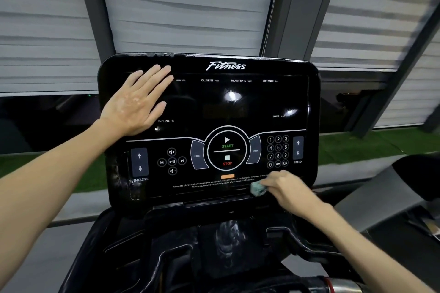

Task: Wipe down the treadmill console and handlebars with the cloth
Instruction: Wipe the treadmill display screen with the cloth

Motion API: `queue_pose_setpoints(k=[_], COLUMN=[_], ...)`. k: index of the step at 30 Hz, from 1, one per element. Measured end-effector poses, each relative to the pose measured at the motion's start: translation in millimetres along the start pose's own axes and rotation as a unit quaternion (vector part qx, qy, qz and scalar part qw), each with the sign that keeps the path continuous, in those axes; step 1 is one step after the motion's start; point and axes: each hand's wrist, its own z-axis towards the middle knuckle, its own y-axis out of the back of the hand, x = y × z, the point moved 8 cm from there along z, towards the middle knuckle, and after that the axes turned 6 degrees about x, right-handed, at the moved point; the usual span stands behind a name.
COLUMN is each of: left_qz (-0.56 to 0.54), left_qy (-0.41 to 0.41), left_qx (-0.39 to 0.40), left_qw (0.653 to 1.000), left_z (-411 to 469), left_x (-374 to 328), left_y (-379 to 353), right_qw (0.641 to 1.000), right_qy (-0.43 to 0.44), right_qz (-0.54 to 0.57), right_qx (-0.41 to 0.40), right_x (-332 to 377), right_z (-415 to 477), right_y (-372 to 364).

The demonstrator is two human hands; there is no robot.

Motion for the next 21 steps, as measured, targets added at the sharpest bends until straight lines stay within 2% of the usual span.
queue_pose_setpoints(k=[6, 11, 14, 17, 21], left_qz=[0.0, -0.001, 0.002, 0.002, 0.007], left_qy=[0.001, 0.002, -0.002, -0.001, 0.001], left_qx=[-0.008, -0.007, -0.005, -0.006, -0.001], left_qw=[1.0, 1.0, 1.0, 1.0, 1.0], left_z=[0, 0, 0, 0, -1], left_x=[0, 0, 2, 2, 3], left_y=[0, 0, 0, 0, -2], right_qw=[0.997, 0.995, 0.995, 0.999, 0.995], right_qy=[0.057, 0.076, 0.099, 0.039, -0.046], right_qz=[0.056, 0.054, 0.015, -0.013, -0.04], right_qx=[-0.021, -0.019, -0.02, -0.025, -0.075], right_x=[126, 165, 146, 86, 19], right_z=[26, 42, 31, 16, -11], right_y=[-20, -33, -29, -20, -11])
